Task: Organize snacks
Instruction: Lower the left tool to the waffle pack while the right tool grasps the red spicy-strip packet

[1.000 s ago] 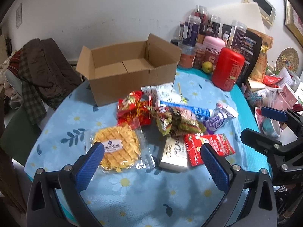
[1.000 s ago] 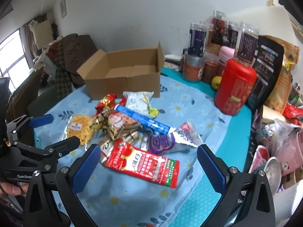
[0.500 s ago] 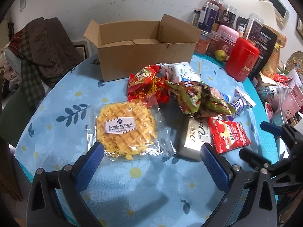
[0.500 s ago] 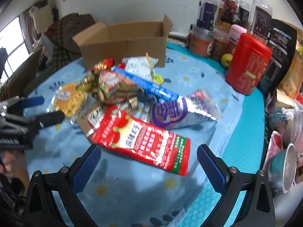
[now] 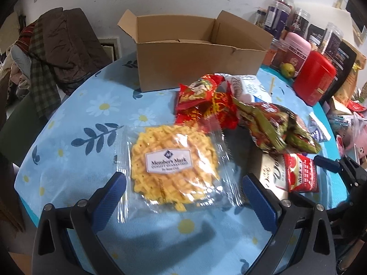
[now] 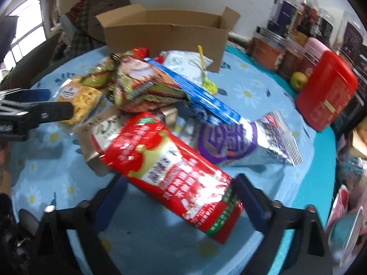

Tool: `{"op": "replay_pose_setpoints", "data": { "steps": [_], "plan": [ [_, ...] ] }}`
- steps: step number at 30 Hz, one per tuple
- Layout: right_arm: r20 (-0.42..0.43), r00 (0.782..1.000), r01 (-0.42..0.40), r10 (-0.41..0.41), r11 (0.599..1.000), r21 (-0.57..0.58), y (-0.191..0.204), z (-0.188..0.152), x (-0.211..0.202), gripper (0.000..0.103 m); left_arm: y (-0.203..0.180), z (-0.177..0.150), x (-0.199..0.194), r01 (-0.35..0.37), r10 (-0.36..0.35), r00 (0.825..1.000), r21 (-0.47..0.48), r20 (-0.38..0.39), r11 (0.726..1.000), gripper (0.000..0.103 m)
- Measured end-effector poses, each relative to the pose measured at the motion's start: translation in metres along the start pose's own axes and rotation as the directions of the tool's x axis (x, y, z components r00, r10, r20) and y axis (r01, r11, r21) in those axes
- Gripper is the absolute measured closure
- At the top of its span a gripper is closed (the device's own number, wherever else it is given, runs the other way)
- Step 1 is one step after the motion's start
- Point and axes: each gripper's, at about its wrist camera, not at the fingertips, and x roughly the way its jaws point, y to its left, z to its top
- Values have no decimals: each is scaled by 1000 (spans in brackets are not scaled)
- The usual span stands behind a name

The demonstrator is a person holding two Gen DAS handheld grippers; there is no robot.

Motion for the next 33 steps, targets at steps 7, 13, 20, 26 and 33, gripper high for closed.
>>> {"op": "replay_pose_setpoints", "data": {
  "steps": [7,13,20,26,33],
  "plan": [
    [-7,999,-40,40,999,26,-6,4,2,79,7,10,21,-5,4,999,-12,-53,1000,0],
    [-19,999,-37,38,998,49,-12,3,2,42,-1,17,31,-65,67,996,48,-54,997,0],
    [-45,997,-57,59,998,40,-26,7,5,16,-2,23,38,-92,94,995,58,-26,994,0],
    [-105,987,-133,123,986,-97,-22,10,17,12,-9,22,38,-155,158,987,95,-26,983,0],
    [-179,970,-192,162,967,-166,-18,11,35,5,-1,19,22,-176,178,983,33,-53,984,0]
  ]
}}
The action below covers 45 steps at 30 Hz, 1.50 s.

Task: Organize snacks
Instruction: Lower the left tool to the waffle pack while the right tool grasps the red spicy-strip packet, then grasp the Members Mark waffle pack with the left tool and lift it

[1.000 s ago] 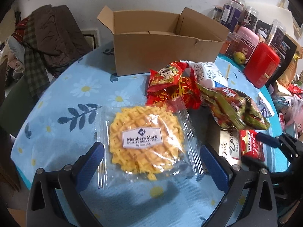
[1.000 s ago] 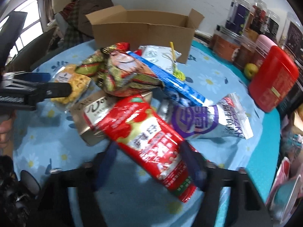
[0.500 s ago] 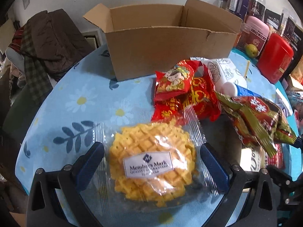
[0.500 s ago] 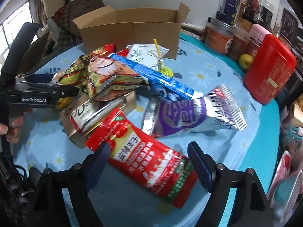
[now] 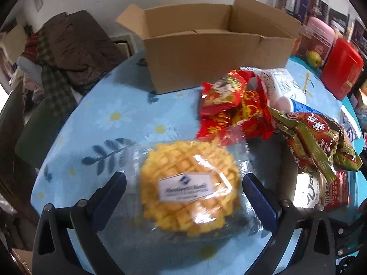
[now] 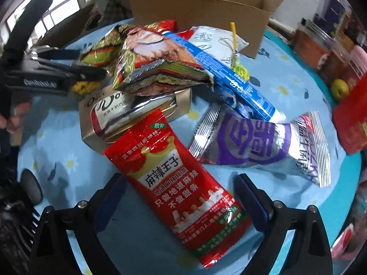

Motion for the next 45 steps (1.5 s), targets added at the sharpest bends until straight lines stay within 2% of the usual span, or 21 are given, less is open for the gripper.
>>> {"op": "replay_pose_setpoints", "data": {
  "steps": [1,3,5,7,12,15,18,27,31,38,41,42,43,44,45],
  "plan": [
    [2,1000,6,-6,1000,0,1,0,1,5,3,-2,-3,-9,9,1000,-13,8,1000,0],
    [13,1000,7,-7,1000,12,3,0,2,12,8,-5,-8,-14,15,1000,-34,21,999,0],
    [33,999,2,-3,1000,20,8,0,-3,44,11,-7,-9,-4,5,1000,-48,22,999,0],
    [33,999,10,-12,999,45,12,-2,-6,51,13,-7,-9,45,-44,999,-72,18,996,0],
    [77,997,-2,-13,981,192,13,-17,-20,59,22,-9,-6,126,-127,992,-126,2,984,0],
    [105,992,43,-76,957,286,19,-24,-28,64,27,-10,-2,164,-166,986,-156,1,974,0],
    [115,989,53,-95,945,322,25,-27,-32,72,30,-5,9,196,-201,979,-166,-18,966,0],
    [103,992,25,-66,932,361,22,-25,-30,70,19,-1,25,171,-175,984,-116,-28,978,0],
    [94,994,16,-53,934,357,7,-14,-18,46,16,0,28,158,-159,987,-103,-4,982,0],
    [72,994,64,-88,956,286,26,-13,-12,29,7,-2,30,124,-123,992,-53,19,991,0],
    [68,990,103,-124,961,258,32,-13,-10,29,9,-2,29,132,-132,991,-40,16,990,1],
    [69,989,111,-132,962,249,34,-14,-10,29,9,-3,28,132,-131,991,-35,20,991,8],
    [73,988,115,-137,963,244,35,-15,-11,33,9,-4,25,130,-130,991,-32,29,991,13],
    [81,987,115,-138,963,243,36,-16,-12,46,9,-6,22,134,-133,990,-26,39,991,23],
    [89,985,120,-145,963,243,36,-16,-13,52,9,-7,20,156,-155,987,-28,44,987,29]
  ]
}}
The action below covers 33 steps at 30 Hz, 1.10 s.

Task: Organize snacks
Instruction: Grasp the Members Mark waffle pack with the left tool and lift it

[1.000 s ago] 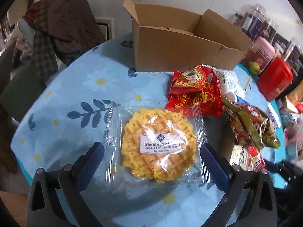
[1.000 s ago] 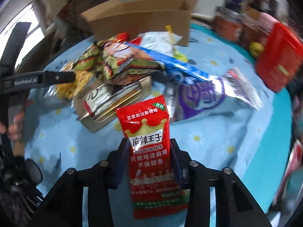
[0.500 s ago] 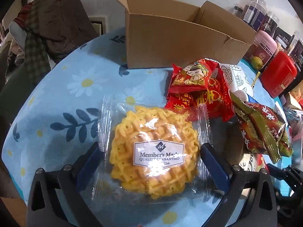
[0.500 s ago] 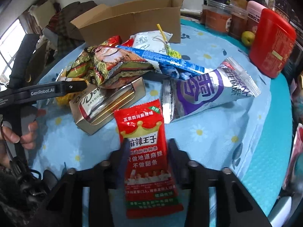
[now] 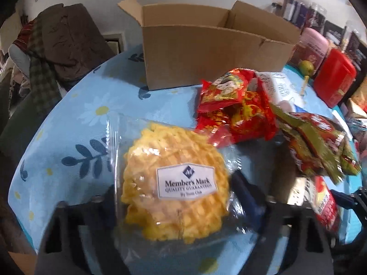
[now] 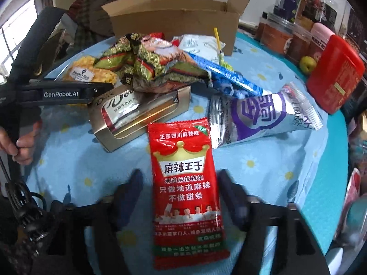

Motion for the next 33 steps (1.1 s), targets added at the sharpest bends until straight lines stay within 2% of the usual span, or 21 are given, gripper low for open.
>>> {"op": "replay_pose_setpoints", "data": {
  "steps": [3,6,15,25,33],
  "plan": [
    [16,1000,0,0,1000,11,-2,-2,-3,57,1,-4,-8,46,-46,999,-17,15,999,41],
    [35,999,2,-3,1000,14,0,-7,-6,59,0,-9,-20,48,-47,998,-7,45,999,49],
    [103,994,-32,25,997,72,-1,-15,-31,59,4,-20,-48,44,-42,996,-15,80,999,63],
    [128,990,-65,55,995,81,11,-26,-43,59,-12,-28,-87,-35,25,991,70,128,997,66],
    [121,991,-61,51,995,84,14,-31,-40,59,-14,-34,-71,-5,0,997,69,73,998,66]
  ]
}}
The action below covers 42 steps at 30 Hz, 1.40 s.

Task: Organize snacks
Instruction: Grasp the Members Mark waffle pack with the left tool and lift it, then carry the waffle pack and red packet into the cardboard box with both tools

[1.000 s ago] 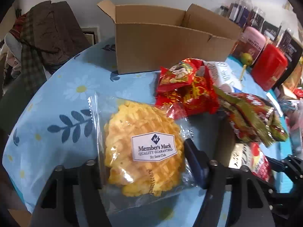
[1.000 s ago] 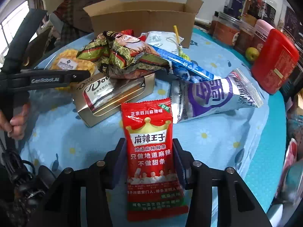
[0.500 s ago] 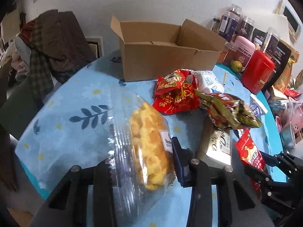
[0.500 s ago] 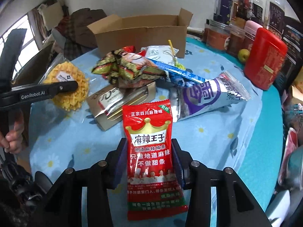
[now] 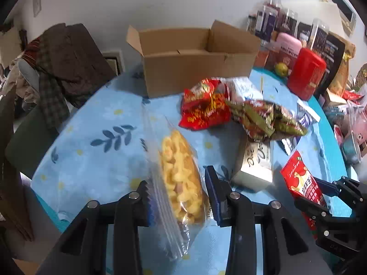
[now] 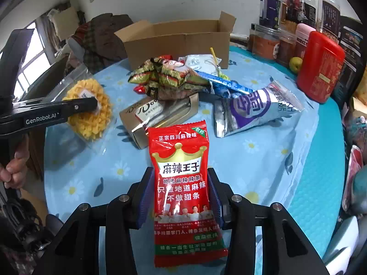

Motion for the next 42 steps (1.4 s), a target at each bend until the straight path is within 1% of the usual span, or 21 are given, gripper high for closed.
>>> {"op": "replay_pose_setpoints", "data": {
  "steps": [2,3,4,5,6,8,11,16,25,33,37,42],
  "plan": [
    [-6,1000,-1,0,1000,-3,0,0,3,59,1,-1,8,23,-23,1000,-14,-16,1000,66],
    [-9,1000,-3,3,1000,-3,0,-1,4,59,3,-2,15,62,-64,997,-34,-42,997,66],
    [-11,1000,-6,6,1000,-1,0,-1,5,59,6,-3,20,101,-105,993,-61,-52,993,66],
    [-13,1000,-8,8,1000,0,0,-1,6,59,9,-3,23,127,-132,990,-87,-48,988,65],
    [-14,1000,-9,9,1000,1,0,-1,7,59,12,-4,27,139,-144,989,-116,-35,984,65],
    [-14,1000,-10,10,1000,3,0,-1,7,59,11,-2,26,119,-122,992,-120,-18,986,66],
    [2,1000,-14,14,1000,7,-1,-1,4,59,4,0,19,77,-77,997,-88,5,993,70],
    [45,999,-29,28,999,32,-5,2,-9,59,2,4,1,79,-78,997,-69,23,994,73],
    [110,993,-38,35,999,18,1,22,-35,59,6,17,-32,77,-72,994,-60,83,995,75],
    [176,983,-38,41,999,-23,8,50,-60,59,8,41,-65,73,-67,984,-36,165,997,75],
    [205,978,-27,35,999,-44,9,68,-67,59,5,59,-72,87,-81,977,-21,197,996,75],
    [232,972,-35,48,998,-59,6,97,-71,59,2,85,-75,101,-99,966,3,241,995,75]
  ]
}}
